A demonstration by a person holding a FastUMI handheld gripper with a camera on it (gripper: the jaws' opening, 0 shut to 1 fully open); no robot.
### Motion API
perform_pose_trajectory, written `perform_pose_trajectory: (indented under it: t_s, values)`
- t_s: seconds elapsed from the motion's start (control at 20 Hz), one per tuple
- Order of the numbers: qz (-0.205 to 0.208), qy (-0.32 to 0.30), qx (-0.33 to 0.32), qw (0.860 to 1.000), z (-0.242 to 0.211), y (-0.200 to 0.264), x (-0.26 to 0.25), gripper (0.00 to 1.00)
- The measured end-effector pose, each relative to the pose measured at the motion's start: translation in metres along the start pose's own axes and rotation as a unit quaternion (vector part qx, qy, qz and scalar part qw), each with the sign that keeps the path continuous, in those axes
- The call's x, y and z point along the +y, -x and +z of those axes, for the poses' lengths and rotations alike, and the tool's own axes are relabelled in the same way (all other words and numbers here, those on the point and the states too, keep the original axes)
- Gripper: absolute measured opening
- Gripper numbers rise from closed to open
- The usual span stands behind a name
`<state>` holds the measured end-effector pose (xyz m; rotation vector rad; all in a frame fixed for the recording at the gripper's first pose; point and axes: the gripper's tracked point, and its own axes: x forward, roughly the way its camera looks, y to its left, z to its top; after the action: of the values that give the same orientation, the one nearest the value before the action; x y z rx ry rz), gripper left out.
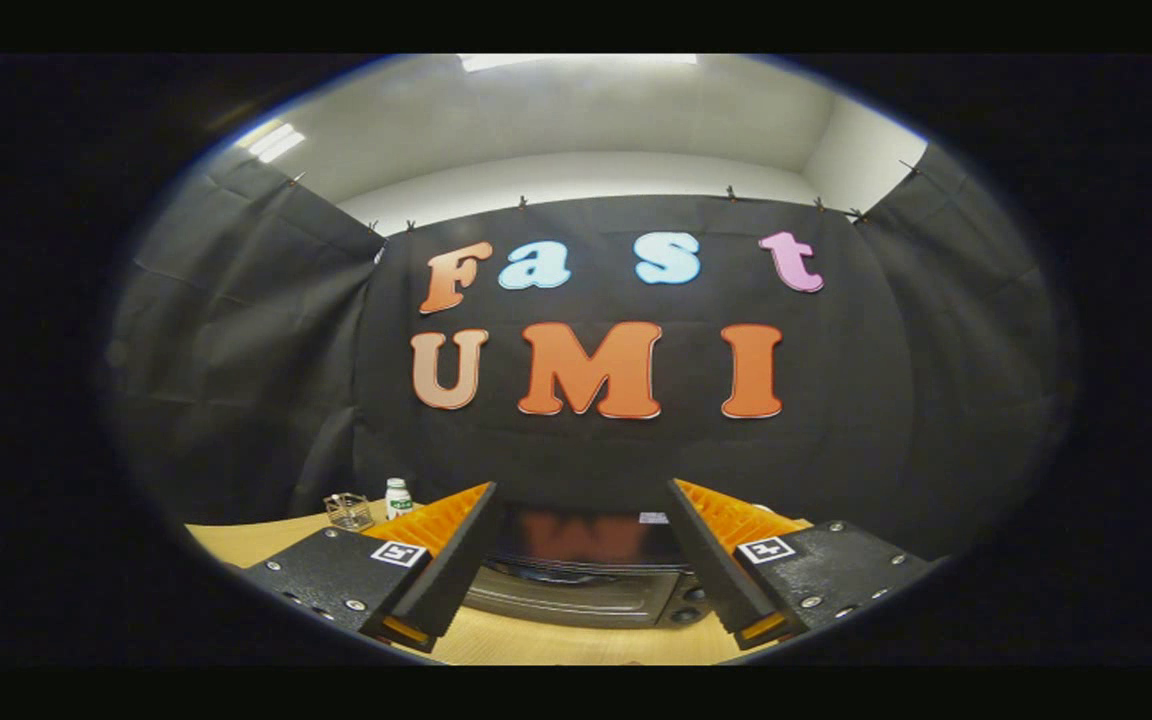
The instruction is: Open the toaster oven, put the food inside, and close the toaster oven door.
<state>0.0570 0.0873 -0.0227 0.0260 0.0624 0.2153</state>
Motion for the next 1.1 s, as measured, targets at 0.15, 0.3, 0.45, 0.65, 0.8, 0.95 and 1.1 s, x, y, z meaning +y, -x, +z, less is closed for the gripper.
perform_pose_trajectory:
  t_s: [0.15, 0.3, 0.45, 0.65, 0.8, 0.95, 1.1]
  values:
    - [0.004, -0.01, 0.027, 1.0, -0.03, -0.026, 0.007, 0.97]
    - [0.0, -0.016, 0.057, 0.998, -0.067, -0.045, 0.006, 0.98]
    - [-0.013, -0.019, 0.094, 0.995, -0.103, -0.061, 0.0, 0.98]
    - [-0.014, -0.027, 0.13, 0.991, -0.136, -0.075, 0.007, 0.98]
    - [-0.017, -0.01, 0.131, 0.991, -0.145, -0.082, 0.016, 0.98]
    - [-0.024, -0.006, 0.126, 0.992, -0.146, -0.083, 0.018, 0.97]
    - [-0.017, -0.01, 0.12, 0.993, -0.146, -0.073, 0.022, 0.95]
